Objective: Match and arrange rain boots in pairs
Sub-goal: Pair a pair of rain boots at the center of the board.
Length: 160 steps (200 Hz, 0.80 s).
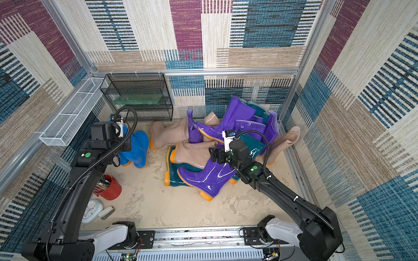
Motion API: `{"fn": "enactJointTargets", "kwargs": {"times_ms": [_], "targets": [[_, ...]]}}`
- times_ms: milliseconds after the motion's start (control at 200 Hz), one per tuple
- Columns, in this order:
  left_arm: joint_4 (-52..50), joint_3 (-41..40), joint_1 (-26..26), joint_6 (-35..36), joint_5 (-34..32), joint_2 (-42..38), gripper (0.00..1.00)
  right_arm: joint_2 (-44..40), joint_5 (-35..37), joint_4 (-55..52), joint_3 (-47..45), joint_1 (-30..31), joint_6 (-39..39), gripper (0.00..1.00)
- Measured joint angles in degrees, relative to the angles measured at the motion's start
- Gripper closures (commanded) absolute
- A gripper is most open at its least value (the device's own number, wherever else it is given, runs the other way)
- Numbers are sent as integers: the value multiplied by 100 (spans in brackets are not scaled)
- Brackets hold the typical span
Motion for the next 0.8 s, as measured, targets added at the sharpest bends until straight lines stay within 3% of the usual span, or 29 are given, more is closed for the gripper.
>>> {"fn": "enactJointTargets", "kwargs": {"times_ms": [275,586,801], "targets": [[184,208,109,151,-177,678,100,26,-39,15,4,0,66,5],[304,400,195,118,-153,483,100,90,-39,15,13,0,63,5],[304,643,483,-7,-127,761,100,267,-46,20,63,2,61,5]]}}
